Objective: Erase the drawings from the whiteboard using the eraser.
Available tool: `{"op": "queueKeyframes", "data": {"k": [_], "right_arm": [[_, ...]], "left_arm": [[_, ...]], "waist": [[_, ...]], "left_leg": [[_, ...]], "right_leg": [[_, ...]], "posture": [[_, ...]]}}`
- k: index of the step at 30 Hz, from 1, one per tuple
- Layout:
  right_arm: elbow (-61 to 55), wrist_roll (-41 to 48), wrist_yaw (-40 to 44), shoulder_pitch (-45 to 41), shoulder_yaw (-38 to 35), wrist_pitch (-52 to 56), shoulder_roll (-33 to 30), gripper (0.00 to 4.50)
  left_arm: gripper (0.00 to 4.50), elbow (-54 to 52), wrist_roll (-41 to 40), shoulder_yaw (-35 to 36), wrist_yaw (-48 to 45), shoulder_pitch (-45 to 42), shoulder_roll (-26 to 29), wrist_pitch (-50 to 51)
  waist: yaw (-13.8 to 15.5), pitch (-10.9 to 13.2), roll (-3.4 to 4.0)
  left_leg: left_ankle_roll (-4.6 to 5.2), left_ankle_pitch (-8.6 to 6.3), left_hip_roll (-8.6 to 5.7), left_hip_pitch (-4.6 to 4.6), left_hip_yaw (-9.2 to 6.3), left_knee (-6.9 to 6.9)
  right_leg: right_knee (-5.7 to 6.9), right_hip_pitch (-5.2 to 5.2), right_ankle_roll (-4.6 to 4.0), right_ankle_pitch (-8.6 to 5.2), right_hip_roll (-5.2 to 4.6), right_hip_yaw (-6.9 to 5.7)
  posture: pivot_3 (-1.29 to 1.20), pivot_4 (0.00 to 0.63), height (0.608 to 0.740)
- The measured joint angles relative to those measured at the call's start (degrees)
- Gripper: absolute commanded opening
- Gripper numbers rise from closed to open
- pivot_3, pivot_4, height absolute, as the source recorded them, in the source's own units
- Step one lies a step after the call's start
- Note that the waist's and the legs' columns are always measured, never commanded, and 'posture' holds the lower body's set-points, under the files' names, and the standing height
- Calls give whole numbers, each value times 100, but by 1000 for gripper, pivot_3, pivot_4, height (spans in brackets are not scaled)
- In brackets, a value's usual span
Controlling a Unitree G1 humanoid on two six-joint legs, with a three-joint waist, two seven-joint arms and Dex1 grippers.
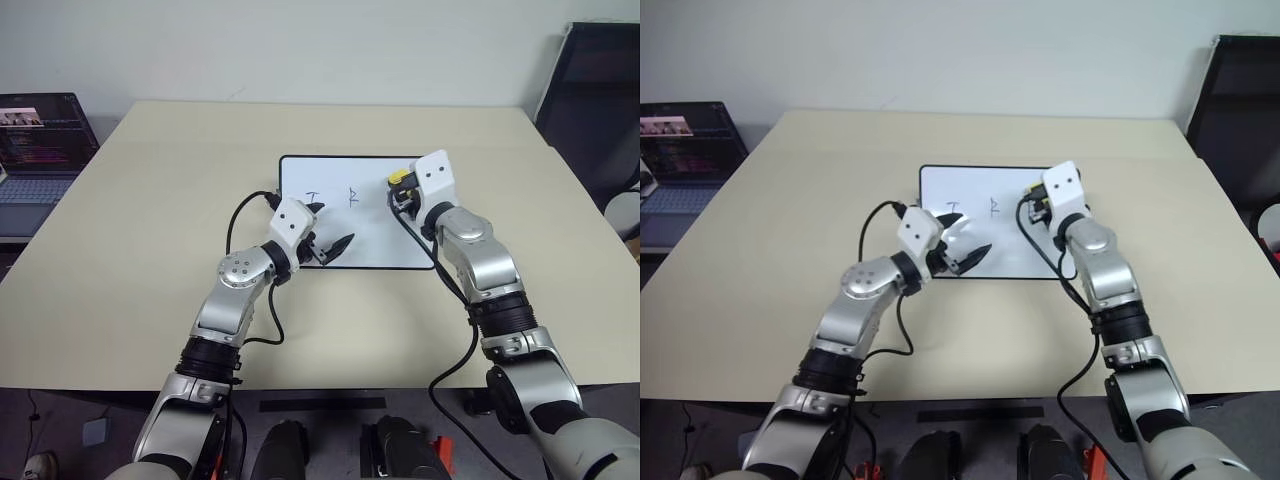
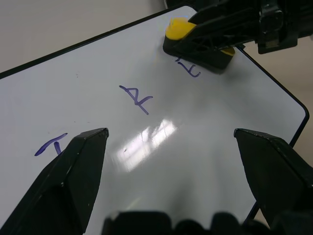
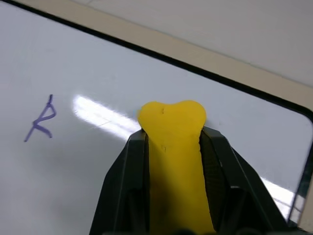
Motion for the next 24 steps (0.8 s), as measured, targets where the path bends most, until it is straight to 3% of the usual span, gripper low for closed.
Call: {"op": "queueKeyframes", "data": {"k": [13,18,24], "right_arm": [[-1407,-102,301,1145,299,925,-159,1067],[-1247,-97,198,1044,245,769,-91,1067],[-180,-139,-322,84,-150,119,20,1067]], "left_arm": [[4500,-31,0,15,20,61,20,-4],[4500,-29,0,13,19,59,16,-12],[4500,14,1,8,7,1,3,-86]], "waist": [[7,-5,-4],[7,-4,-4],[-10,-2,-4]], "left_leg": [[2,3,-2,21,-1,14],[2,3,-3,25,0,14],[5,5,-4,23,4,7]], "right_leg": [[2,23,15,-2,-1,2],[1,25,17,-3,0,5],[-2,19,9,7,1,8]], "posture": [[0,150,740],[0,150,740],[0,150,740]]}}
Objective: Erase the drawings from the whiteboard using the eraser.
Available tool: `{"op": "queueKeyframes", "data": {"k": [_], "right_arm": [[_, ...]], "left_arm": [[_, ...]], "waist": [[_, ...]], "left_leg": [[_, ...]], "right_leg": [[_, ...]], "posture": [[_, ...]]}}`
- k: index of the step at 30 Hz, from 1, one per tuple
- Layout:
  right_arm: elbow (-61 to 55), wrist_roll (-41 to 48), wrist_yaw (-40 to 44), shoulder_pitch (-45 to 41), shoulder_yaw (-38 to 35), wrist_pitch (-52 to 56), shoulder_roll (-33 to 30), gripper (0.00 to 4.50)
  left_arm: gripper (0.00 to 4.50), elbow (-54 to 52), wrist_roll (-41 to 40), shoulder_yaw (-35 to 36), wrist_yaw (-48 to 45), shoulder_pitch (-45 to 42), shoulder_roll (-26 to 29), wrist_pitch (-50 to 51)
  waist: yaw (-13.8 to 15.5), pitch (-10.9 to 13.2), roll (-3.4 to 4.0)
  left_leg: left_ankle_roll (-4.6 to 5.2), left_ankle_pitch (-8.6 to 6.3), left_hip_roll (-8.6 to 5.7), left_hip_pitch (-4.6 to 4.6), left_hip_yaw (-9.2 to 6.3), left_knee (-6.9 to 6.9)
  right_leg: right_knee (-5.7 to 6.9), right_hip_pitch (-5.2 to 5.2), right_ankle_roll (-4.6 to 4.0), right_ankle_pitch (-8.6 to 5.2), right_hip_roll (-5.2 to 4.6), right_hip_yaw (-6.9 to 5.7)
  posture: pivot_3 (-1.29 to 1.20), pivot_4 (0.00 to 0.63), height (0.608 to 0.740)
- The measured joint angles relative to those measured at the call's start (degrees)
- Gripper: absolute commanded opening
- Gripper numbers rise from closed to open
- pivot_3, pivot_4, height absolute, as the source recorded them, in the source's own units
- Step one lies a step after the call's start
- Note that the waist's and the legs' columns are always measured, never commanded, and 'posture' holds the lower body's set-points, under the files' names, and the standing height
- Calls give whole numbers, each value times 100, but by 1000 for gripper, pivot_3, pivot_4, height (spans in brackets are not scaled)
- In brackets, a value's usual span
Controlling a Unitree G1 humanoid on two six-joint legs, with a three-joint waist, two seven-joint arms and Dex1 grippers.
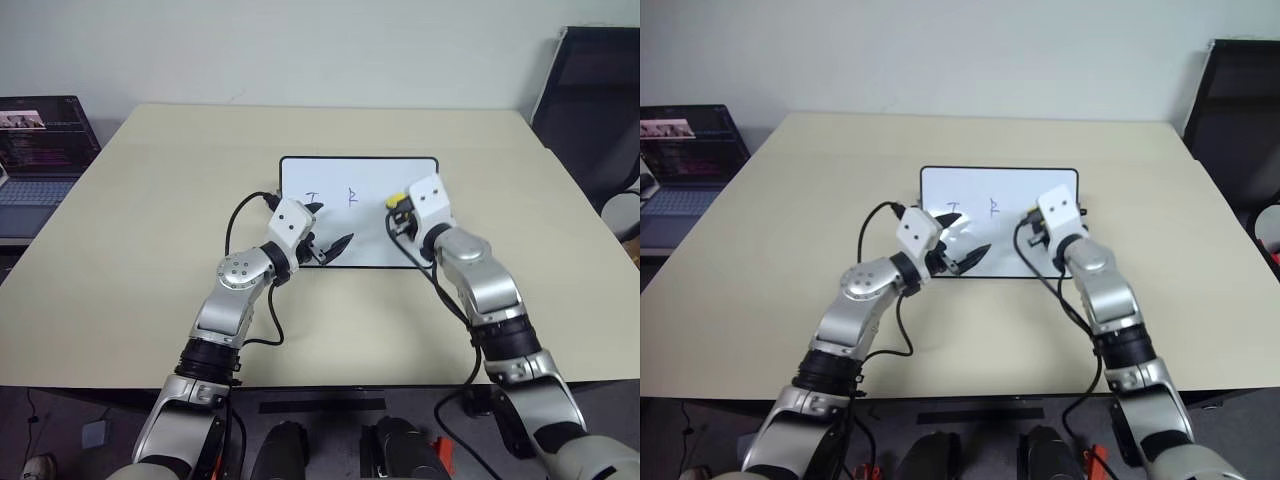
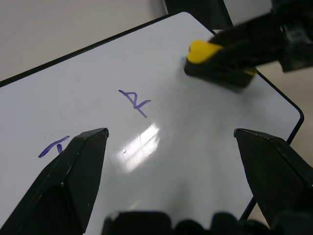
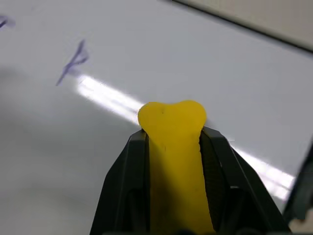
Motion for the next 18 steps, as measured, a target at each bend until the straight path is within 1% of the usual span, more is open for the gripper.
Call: {"op": "queueKeyframes", "data": {"k": [3,6,11,13,18], "right_arm": [[379,-36,-65,-255,-22,-276,45,1067],[632,-42,-99,-408,-23,-497,81,1067],[758,-89,-78,-458,-7,-499,102,1067],[624,-134,3,-367,50,-381,94,1067],[-142,-202,169,216,251,-23,78,1067]], "left_arm": [[4500,14,0,2,0,-59,0,-27],[4500,21,0,1,0,-62,1,-28],[4500,19,0,5,6,-37,29,-27],[4500,15,0,6,12,-23,33,-26],[4500,-15,0,31,97,20,70,-18]], "waist": [[2,0,0],[-8,0,0],[-14,0,1],[-16,-1,0],[-16,-2,0]], "left_leg": [[-1,-2,1,-24,-1,-9],[-3,-4,4,-28,-5,-10],[-3,-3,3,-25,-4,-7],[-3,-3,3,-23,-4,-6],[-3,-3,4,-22,-10,-5]], "right_leg": [[-2,-23,-2,1,-1,-1],[-6,-27,-2,1,-5,0],[2,-23,-2,1,-11,-3],[1,-19,-2,1,-11,-6],[2,-16,-1,1,-11,-6]], "posture": [[0,150,740],[0,150,740],[0,150,740],[0,150,740],[0,150,740]]}}
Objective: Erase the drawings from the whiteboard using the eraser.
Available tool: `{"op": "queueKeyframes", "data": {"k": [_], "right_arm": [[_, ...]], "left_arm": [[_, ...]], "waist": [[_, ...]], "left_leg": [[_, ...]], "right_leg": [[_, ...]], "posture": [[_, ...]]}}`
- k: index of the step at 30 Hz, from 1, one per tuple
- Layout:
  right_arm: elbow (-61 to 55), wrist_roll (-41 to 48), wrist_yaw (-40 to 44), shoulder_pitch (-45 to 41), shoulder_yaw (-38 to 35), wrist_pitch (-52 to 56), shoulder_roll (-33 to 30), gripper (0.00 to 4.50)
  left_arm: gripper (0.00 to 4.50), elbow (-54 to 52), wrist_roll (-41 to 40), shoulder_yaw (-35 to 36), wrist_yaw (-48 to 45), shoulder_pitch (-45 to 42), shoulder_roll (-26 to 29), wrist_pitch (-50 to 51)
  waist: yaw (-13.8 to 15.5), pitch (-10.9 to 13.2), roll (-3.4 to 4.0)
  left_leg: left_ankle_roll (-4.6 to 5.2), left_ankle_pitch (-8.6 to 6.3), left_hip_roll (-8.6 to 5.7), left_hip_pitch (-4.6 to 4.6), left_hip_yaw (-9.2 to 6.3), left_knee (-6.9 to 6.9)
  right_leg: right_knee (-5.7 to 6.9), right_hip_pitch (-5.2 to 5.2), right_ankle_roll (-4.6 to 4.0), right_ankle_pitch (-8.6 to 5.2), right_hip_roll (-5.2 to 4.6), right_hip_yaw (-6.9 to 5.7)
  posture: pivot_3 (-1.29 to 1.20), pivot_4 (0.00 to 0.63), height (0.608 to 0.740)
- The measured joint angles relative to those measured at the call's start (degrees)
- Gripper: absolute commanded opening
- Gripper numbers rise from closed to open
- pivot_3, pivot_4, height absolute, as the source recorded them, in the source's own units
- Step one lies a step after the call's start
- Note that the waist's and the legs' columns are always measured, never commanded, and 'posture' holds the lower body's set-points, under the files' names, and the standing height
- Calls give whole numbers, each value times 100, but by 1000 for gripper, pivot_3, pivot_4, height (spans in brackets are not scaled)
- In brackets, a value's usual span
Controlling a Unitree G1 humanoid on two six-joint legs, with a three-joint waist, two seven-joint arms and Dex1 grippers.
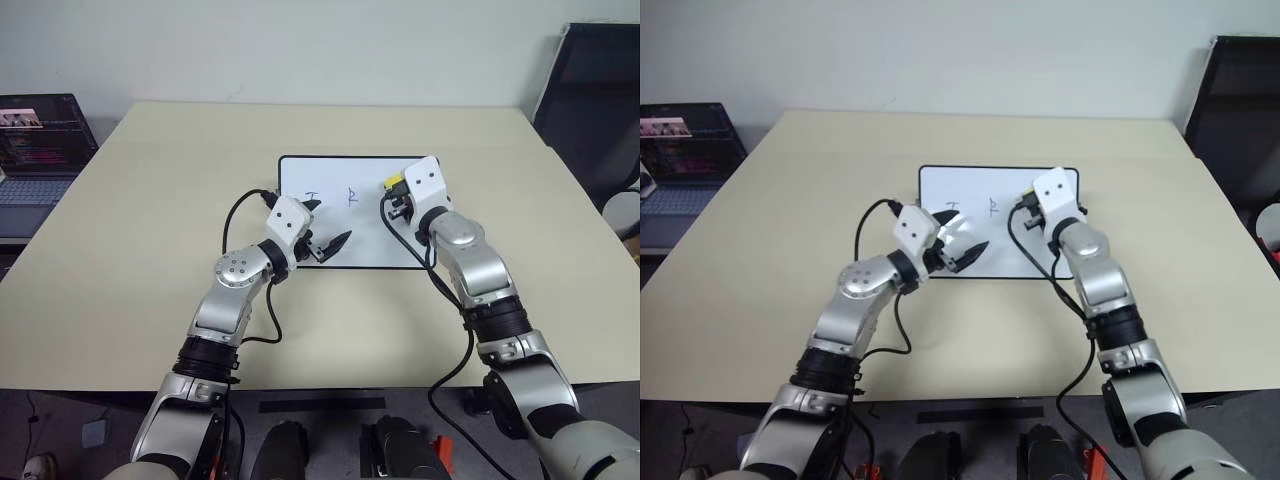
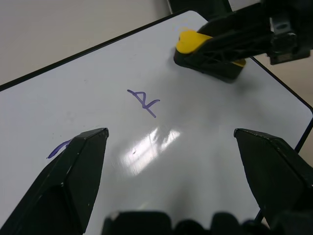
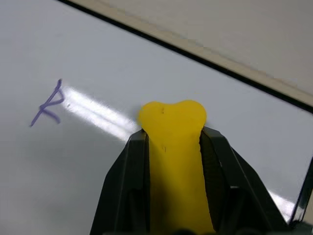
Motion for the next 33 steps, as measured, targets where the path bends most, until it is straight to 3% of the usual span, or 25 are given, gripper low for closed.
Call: {"op": "queueKeyframes", "data": {"k": [6,17,33], "right_arm": [[-718,-2,205,596,92,448,-144,1067],[-805,33,112,610,-24,540,-101,1067],[-103,47,-47,-397,-221,-231,389,1067]], "left_arm": [[4500,-35,-1,51,21,54,36,20],[4500,-158,-2,56,29,125,35,99],[4500,-731,131,208,1037,944,-234,278]], "waist": [[8,-2,-2],[17,-1,-2],[1,2,0]], "left_leg": [[2,2,-2,3,2,8],[6,5,-3,3,4,9],[2,1,-2,-5,-2,-7]], "right_leg": [[0,7,2,-1,0,-1],[-1,6,5,-1,0,0],[-4,-8,1,0,-8,0]], "posture": [[0,150,740],[0,150,740],[0,150,740]]}}
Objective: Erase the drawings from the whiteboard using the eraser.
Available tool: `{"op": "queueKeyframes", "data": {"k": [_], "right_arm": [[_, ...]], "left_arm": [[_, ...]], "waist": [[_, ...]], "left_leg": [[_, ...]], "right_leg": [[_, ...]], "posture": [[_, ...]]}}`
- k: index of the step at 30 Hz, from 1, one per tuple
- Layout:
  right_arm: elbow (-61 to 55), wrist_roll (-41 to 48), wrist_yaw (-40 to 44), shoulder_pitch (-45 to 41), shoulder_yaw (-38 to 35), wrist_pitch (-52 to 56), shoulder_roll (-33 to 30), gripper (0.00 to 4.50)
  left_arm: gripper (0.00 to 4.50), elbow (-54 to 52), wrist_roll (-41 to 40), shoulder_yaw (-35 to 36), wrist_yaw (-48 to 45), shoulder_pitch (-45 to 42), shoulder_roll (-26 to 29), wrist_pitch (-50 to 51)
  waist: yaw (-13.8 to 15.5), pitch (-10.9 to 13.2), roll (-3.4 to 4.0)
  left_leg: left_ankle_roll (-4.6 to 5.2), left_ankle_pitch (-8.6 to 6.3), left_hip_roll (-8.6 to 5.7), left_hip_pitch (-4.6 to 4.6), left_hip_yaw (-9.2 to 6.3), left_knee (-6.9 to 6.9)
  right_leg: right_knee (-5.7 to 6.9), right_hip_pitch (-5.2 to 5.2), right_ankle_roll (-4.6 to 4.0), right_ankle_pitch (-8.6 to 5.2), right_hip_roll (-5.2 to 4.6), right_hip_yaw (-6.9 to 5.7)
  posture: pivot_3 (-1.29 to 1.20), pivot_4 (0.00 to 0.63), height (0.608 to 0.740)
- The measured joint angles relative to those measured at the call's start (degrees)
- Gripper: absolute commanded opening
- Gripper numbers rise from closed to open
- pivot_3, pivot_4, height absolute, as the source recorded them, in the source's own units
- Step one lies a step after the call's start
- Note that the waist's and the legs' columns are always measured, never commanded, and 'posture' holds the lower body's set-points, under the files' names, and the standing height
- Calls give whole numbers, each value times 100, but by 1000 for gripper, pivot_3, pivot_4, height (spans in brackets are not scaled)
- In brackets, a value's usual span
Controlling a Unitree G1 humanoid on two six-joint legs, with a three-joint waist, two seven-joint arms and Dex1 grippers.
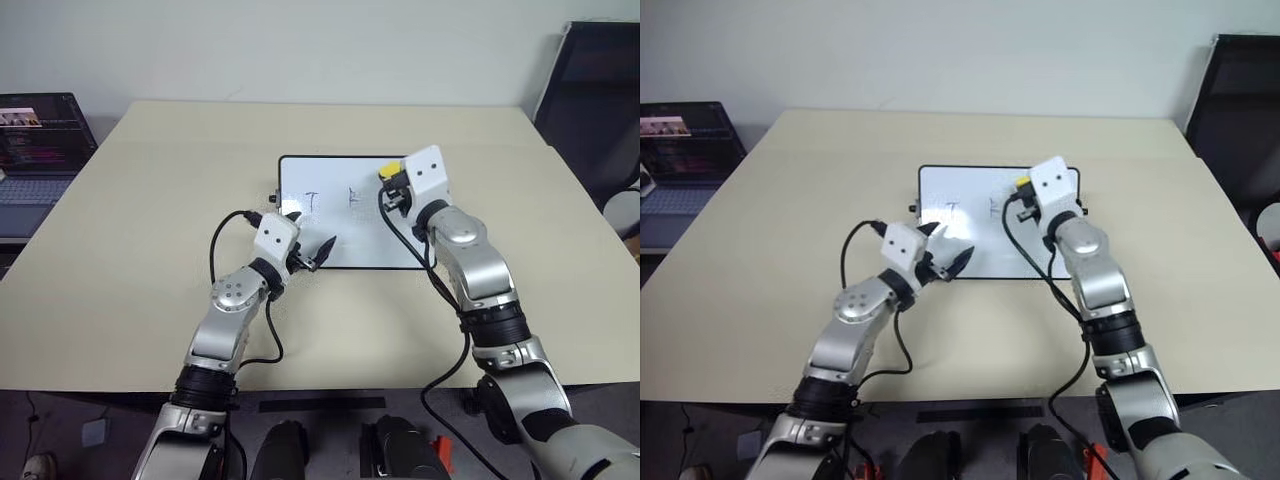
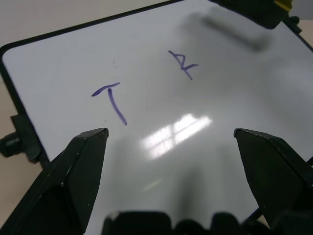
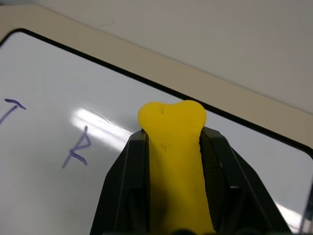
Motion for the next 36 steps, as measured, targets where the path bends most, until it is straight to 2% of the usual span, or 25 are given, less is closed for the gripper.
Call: {"op": "queueKeyframes", "data": {"k": [7,27,32,36], "right_arm": [[394,-7,129,-412,161,-311,198,1067],[1044,-216,200,-552,306,-458,223,1067],[1278,-476,285,-480,631,-415,114,1067],[957,-629,496,-242,889,-290,-69,1067]], "left_arm": [[4500,-190,-1,-9,120,127,-46,84],[4500,-279,-6,-9,102,34,-42,109],[4500,-279,-10,-9,104,31,-42,119],[4500,-281,-12,-6,117,61,-45,137]], "waist": [[1,1,1],[0,1,1],[-2,2,1],[0,-1,0]], "left_leg": [[0,0,1,-1,0,0],[0,0,0,-1,1,-1],[0,0,0,-1,1,-1],[0,0,0,2,-1,2]], "right_leg": [[-1,0,0,0,0,-3],[-1,0,-1,0,0,-3],[-1,0,-1,0,0,-4],[1,5,0,0,-1,-4]], "posture": [[0,150,740],[0,150,740],[0,150,740],[0,150,740]]}}
